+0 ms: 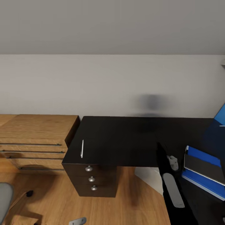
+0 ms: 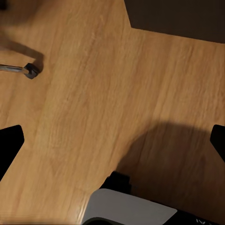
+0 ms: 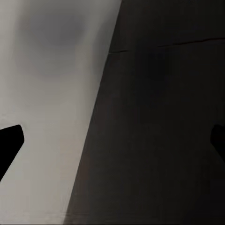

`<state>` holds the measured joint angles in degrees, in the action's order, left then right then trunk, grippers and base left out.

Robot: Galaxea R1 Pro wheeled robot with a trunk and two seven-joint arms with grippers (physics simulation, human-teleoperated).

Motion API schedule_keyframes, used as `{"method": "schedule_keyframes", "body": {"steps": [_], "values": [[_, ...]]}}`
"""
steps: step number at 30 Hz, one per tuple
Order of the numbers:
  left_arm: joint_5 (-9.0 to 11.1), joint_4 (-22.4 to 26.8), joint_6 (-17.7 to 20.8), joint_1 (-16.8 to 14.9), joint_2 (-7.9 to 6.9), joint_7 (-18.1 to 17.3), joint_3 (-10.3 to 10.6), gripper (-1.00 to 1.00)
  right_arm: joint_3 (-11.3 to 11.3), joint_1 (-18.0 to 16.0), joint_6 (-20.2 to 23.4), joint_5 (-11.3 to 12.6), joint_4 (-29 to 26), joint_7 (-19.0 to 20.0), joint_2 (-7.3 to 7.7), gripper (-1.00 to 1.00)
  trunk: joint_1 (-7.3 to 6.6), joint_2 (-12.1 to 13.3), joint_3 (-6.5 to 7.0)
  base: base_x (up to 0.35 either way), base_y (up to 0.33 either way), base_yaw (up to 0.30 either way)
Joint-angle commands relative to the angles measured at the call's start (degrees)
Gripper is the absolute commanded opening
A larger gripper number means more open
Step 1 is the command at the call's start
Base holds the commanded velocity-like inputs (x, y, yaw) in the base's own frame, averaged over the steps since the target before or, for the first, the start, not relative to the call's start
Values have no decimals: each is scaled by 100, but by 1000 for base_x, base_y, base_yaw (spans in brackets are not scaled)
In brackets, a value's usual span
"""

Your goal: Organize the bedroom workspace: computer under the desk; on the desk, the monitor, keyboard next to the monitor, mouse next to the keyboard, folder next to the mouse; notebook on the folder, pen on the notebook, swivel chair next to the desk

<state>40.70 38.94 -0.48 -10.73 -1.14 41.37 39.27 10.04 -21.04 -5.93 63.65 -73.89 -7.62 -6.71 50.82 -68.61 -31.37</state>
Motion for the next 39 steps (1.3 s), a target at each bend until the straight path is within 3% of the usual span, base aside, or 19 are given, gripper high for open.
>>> {"method": "schedule_keyframes", "body": {"steps": [1, 4, 9, 13, 16, 22, 33, 39], "values": [[43, 9, -5, -8, -9, 44, 45, 100, -191, 5, -20, -79, -6, -10, -5, 100, 0, -4, -4, 0, 0, 119], [43, 11, -5, -8, -9, 44, 45, 100, -628, 26, -14, -257, -20, -5, 3, 100, 0, -4, -3, 0, 0, 59], [43, 11, -5, -8, -9, 46, 45, 100, -995, 89, 2, -334, -24, -9, 40, 100, 0, -4, -2, 0, 0, 15], [43, 9, -5, -8, -9, 44, 45, 100, -1051, 116, -5, -340, -34, 48, 39, 100, 0, -4, -2, 0, 0, 2], [43, 10, -5, -8, -9, 44, 45, 100, -1078, 224, -18, -342, -22, 544, 33, 100, 0, -4, -2, 0, 0, 0], [36, 14, -12, -8, -9, 43, 37, 100, -1085, 258, -8, -310, -12, 785, 21, 100, 0, -4, -2, 0, 48, 0], [22, 24, -240, -8, -16, 46, 31, 100, -1098, 258, -29, -352, -12, 764, 4, 100, 0, -4, 1, 26, 305, 89], [14, 70, -951, -8, -29, 48, 44, 100, -1138, 258, -31, -375, 3, 534, 3, 100, 0, -4, 14, 106, 315, 250]]}}
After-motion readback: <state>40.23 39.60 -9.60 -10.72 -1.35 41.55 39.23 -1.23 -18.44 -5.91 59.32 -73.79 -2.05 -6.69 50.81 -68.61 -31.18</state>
